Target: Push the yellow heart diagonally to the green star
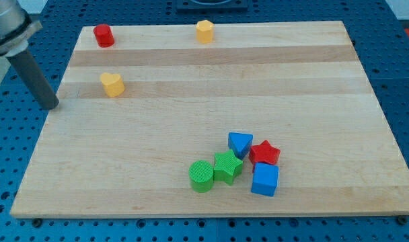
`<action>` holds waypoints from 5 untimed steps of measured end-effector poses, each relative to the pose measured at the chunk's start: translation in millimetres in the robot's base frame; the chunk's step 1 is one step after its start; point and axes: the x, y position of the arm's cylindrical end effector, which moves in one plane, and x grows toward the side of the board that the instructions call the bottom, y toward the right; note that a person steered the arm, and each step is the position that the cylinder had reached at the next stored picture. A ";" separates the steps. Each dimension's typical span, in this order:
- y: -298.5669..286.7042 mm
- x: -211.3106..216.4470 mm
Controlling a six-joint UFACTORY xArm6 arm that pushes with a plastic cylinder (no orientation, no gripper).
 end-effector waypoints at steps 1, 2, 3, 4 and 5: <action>13.6 -46.3; 65.0 -57.4; 132.3 -12.2; 191.8 27.8; 175.1 34.0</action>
